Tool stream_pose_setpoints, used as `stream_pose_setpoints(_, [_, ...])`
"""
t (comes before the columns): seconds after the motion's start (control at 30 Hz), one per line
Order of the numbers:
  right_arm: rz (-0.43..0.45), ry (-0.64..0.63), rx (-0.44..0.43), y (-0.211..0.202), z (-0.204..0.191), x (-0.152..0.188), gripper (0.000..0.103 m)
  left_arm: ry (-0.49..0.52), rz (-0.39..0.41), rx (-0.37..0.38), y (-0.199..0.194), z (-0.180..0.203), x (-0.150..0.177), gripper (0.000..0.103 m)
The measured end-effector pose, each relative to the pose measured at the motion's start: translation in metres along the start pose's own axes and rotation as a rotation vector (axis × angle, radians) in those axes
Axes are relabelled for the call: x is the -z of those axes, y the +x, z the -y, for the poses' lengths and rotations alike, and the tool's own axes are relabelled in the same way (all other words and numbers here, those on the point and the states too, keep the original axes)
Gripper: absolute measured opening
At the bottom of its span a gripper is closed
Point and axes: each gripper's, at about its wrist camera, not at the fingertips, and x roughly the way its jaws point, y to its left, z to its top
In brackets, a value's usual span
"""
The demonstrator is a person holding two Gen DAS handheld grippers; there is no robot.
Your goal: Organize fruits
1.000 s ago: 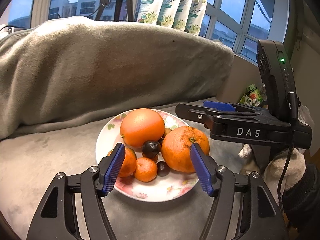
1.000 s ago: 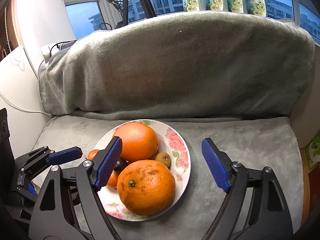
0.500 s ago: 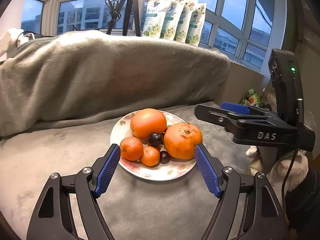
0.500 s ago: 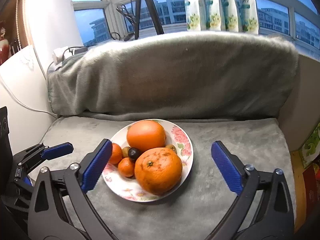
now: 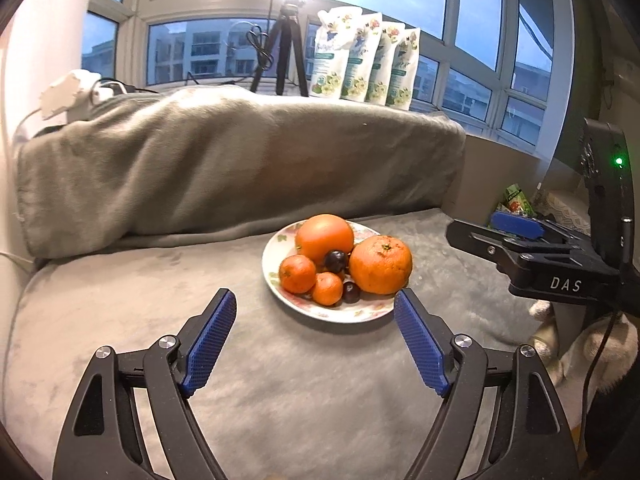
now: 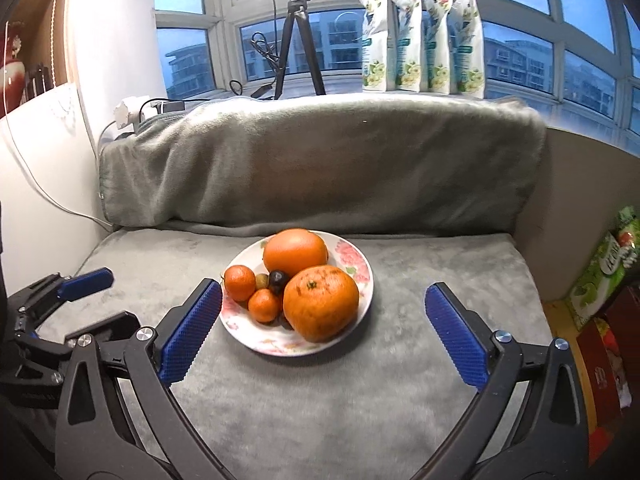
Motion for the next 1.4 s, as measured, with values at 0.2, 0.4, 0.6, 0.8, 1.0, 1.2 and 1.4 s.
stream_pose_setpoints(0.2, [0.014,0.010,0.098,-0.016,-0.009,0.011,0.103,-0.013,0.018,-0.042,-0.017,-0.005,0.008,0.081])
stream_pose_setpoints(0.4, [0.036,0.018,0.161,-0.027,-0.013,0.016,0.103,-0.012,0.022,-0.075,-0.025,-0.006,0.013,0.082])
stream_pose_setpoints(0.6, [0.056,-0.003,0.195,-0.033,-0.019,0.017,0.103,-0.010,0.031,-0.090,-0.030,-0.005,0.014,0.082])
stream_pose_setpoints(0.8, [0.064,-0.014,0.194,-0.037,-0.023,0.016,0.103,-0.012,0.041,-0.101,-0.034,-0.005,0.013,0.082])
stream_pose_setpoints(1.0, [0.070,-0.023,0.189,-0.038,-0.026,0.015,0.103,-0.009,0.043,-0.105,-0.034,-0.005,0.013,0.082])
stream_pose_setpoints(1.2, [0.073,-0.022,0.185,-0.038,-0.027,0.014,0.103,-0.010,0.045,-0.110,-0.036,-0.006,0.012,0.082])
stream_pose_setpoints(1.4, [0.067,-0.022,0.182,-0.038,-0.027,0.014,0.103,-0.006,0.039,-0.111,-0.034,-0.005,0.013,0.082])
